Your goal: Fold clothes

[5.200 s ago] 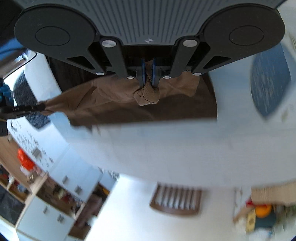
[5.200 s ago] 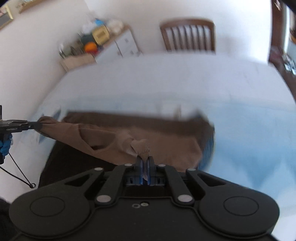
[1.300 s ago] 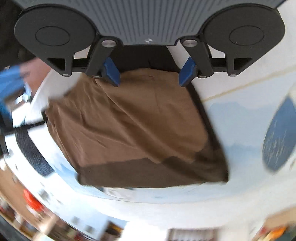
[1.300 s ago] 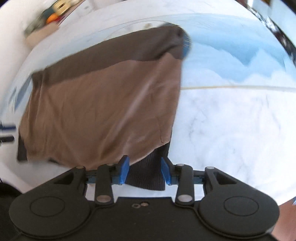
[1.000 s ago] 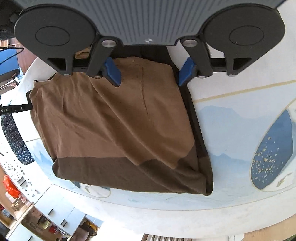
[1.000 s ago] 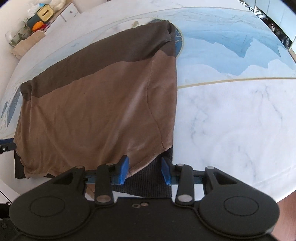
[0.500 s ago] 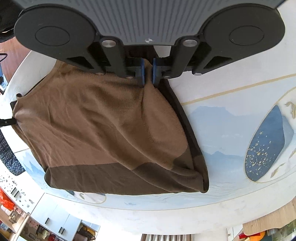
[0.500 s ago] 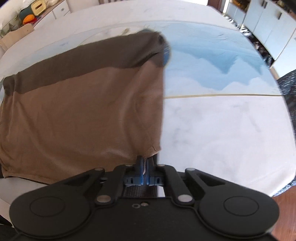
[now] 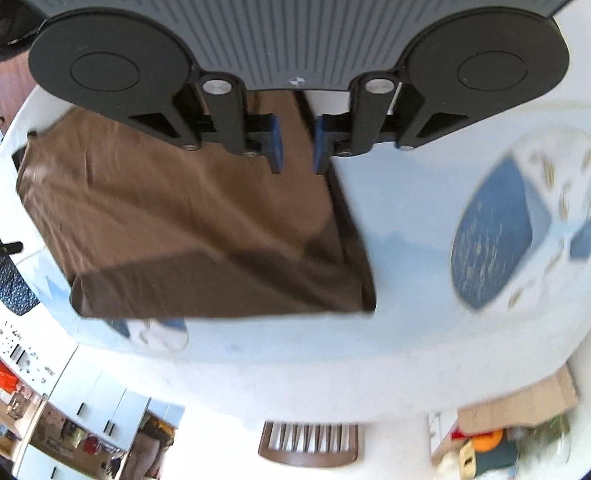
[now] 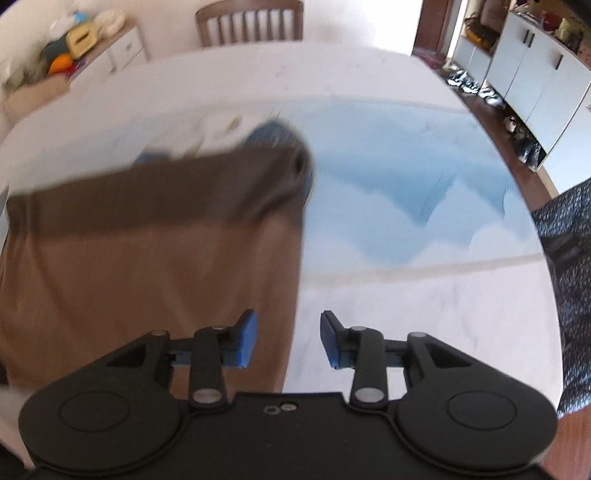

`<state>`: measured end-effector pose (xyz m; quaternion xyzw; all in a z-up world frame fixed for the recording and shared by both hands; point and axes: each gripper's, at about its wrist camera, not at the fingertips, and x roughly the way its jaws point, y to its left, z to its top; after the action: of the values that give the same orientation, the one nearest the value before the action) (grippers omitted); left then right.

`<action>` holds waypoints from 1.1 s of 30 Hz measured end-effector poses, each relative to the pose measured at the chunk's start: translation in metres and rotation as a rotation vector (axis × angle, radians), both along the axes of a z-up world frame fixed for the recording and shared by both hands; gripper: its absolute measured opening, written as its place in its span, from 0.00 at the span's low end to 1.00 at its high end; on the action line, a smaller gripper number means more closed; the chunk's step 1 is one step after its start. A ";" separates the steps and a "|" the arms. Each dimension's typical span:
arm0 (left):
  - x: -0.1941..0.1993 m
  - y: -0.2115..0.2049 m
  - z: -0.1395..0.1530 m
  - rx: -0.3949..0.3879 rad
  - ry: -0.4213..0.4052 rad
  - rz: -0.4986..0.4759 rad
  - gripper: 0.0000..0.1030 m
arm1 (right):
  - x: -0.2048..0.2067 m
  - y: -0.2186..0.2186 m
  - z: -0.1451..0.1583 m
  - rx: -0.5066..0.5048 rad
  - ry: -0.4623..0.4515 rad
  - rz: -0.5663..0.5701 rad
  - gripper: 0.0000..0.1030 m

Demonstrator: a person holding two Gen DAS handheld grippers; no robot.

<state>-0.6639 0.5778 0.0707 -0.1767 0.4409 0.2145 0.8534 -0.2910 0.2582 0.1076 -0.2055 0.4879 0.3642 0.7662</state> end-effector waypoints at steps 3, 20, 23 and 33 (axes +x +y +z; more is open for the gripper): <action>0.028 0.008 0.001 0.002 -0.011 -0.016 0.26 | 0.033 0.018 -0.003 0.026 0.011 -0.007 1.00; 0.100 0.052 -0.039 -0.054 -0.009 0.119 0.27 | 0.126 0.092 -0.043 0.066 0.164 0.103 1.00; 0.101 0.054 -0.040 -0.060 -0.013 0.137 0.27 | 0.131 0.093 -0.045 0.056 0.169 0.120 1.00; 0.090 0.049 -0.027 -0.026 0.016 0.170 0.27 | 0.140 0.088 -0.038 0.034 0.100 0.180 1.00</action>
<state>-0.5735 0.6266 0.0434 -0.2228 0.4339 0.2820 0.8261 -0.1507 0.3465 0.0693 -0.2171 0.4990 0.4495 0.7084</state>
